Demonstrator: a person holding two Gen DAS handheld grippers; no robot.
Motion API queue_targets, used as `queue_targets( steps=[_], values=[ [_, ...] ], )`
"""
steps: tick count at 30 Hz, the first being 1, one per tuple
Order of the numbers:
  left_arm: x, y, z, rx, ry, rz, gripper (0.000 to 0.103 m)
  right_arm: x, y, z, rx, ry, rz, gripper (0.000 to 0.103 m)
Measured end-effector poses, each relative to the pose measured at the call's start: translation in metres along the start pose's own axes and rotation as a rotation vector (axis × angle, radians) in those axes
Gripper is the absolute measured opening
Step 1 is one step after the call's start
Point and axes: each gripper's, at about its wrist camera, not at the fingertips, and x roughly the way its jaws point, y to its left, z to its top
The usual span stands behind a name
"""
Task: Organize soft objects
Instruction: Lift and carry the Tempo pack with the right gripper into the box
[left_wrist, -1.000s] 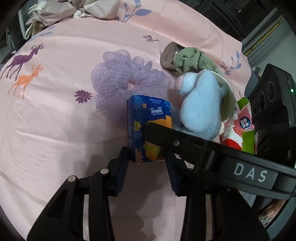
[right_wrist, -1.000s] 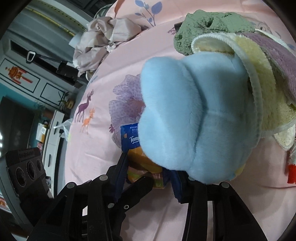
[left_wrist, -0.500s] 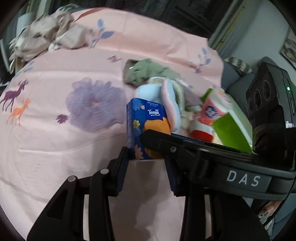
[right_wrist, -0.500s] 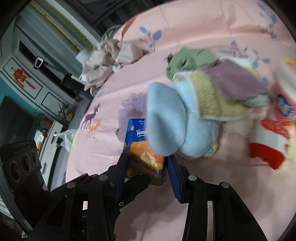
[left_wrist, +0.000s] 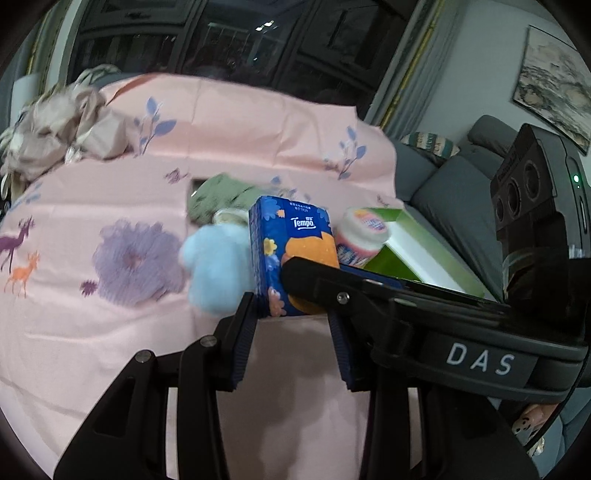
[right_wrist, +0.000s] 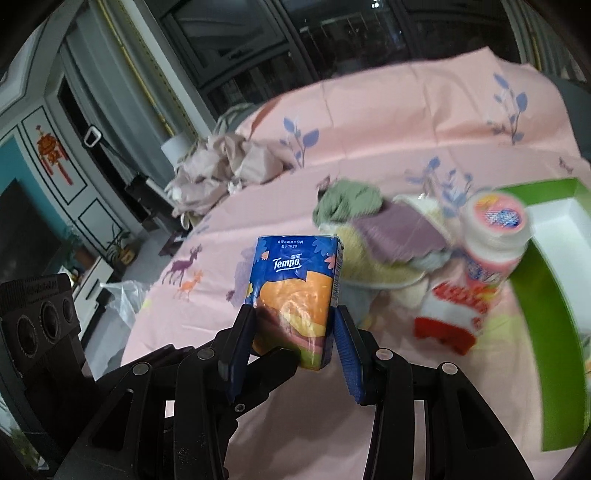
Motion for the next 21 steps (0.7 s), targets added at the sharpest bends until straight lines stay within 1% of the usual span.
queue_targets(
  steps=[4, 6, 10, 13, 16, 21],
  values=[
    [0.003, -0.025, 0.010, 0.041, -0.019, -0.041, 0.037, -0.027, -0.013, 0.005, 0.012, -0.051, -0.027, 0.046],
    [0.009, -0.040, 0.016, 0.063, -0.008, -0.065, 0.037, -0.041, -0.023, 0.008, 0.020, -0.068, -0.050, 0.046],
    [0.019, -0.067, 0.023, 0.095, -0.022, -0.108, 0.037, -0.063, -0.043, 0.013, 0.055, -0.111, -0.085, 0.046],
    [0.030, -0.089, 0.027, 0.129, -0.018, -0.140, 0.037, -0.082, -0.060, 0.013, 0.086, -0.147, -0.124, 0.046],
    [0.038, -0.110, 0.029, 0.156, -0.027, -0.163, 0.036, -0.098, -0.079, 0.012, 0.123, -0.184, -0.141, 0.046],
    [0.061, -0.137, 0.030, 0.181, -0.002, -0.210, 0.035, -0.115, -0.111, 0.009, 0.194, -0.217, -0.200, 0.046]
  ],
)
